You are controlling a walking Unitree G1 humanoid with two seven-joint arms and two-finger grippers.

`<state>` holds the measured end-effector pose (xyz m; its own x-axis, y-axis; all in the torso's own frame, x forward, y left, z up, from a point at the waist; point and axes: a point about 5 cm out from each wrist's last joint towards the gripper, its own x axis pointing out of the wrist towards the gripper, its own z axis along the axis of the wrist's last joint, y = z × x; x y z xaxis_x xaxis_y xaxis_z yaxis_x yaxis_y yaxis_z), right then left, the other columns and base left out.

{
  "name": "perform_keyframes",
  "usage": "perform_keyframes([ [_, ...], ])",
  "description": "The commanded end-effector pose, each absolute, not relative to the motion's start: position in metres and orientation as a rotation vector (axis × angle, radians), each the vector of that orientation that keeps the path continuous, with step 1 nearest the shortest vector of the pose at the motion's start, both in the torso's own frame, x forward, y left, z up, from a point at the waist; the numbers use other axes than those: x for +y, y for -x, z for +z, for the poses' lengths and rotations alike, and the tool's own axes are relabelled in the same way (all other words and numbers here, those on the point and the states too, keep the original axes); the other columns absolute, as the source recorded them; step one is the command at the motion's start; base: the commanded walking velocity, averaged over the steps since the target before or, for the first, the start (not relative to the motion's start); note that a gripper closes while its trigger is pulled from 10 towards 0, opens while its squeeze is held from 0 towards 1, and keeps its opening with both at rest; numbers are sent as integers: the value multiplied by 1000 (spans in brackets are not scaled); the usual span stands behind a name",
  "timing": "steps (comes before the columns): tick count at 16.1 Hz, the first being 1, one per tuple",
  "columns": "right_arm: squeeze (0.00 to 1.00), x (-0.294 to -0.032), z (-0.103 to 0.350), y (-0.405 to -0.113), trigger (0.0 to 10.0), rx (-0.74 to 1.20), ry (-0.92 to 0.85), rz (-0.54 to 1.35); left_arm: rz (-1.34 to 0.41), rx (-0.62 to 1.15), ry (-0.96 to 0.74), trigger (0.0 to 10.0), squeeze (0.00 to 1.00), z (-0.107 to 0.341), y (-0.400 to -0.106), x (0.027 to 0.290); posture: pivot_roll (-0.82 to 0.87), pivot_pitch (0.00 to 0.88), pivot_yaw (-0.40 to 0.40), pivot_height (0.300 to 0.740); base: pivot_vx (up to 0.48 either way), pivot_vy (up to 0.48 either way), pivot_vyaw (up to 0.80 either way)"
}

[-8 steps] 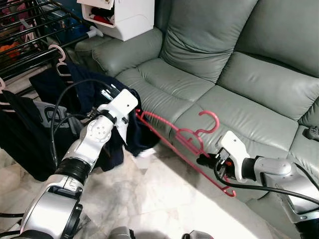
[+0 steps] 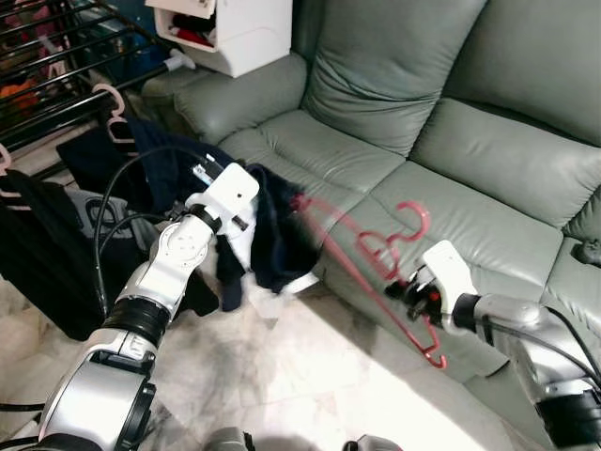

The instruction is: Hang hanger

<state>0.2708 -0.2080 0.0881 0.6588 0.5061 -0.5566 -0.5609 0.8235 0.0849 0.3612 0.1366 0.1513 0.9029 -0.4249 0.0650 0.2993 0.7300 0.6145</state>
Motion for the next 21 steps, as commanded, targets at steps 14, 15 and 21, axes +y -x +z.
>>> perform_keyframes([
  [14, 0, -216, 132, -284, 10000, 308, 64, 563, -135, -156, -686, 10000, 0, 165, -376, 154, -91, 14, 37, 740, 0, 0, 0],
  [15, 0, -210, 135, -281, 10000, 302, 47, 637, -141, -159, -686, 10000, 0, 165, -376, 153, -90, 13, 37, 740, 0, 0, 0],
  [21, 0, -191, 114, -258, 10000, 451, 32, 847, -176, -273, -610, 10000, 0, 178, -372, 140, -84, 15, 29, 740, 0, 0, 0],
])
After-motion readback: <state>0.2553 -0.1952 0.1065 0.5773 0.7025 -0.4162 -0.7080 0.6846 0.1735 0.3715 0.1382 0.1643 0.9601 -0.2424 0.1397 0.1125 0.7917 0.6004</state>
